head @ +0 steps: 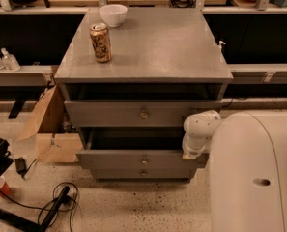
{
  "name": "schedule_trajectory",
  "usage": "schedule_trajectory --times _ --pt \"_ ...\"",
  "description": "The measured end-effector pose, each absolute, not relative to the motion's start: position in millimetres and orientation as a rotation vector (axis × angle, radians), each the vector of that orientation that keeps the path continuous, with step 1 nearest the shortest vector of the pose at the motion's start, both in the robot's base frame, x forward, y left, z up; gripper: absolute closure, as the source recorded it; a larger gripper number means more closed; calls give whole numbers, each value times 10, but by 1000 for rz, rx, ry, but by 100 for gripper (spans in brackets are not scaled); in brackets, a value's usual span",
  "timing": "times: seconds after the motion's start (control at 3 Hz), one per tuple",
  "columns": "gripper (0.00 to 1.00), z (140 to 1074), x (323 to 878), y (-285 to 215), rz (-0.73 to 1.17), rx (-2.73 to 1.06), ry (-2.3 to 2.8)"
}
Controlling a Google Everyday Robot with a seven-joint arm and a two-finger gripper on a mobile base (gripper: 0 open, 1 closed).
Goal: Open middle drawer
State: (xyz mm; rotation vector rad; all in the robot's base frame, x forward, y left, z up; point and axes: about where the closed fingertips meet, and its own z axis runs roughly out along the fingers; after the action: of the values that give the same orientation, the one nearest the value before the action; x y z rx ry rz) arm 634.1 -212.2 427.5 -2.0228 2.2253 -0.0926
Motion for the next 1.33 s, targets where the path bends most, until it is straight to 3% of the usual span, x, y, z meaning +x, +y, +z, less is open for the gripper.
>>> schedule_trajectory --times 1.33 --pt "100 4513 5981 -2198 -109 -2002 2284"
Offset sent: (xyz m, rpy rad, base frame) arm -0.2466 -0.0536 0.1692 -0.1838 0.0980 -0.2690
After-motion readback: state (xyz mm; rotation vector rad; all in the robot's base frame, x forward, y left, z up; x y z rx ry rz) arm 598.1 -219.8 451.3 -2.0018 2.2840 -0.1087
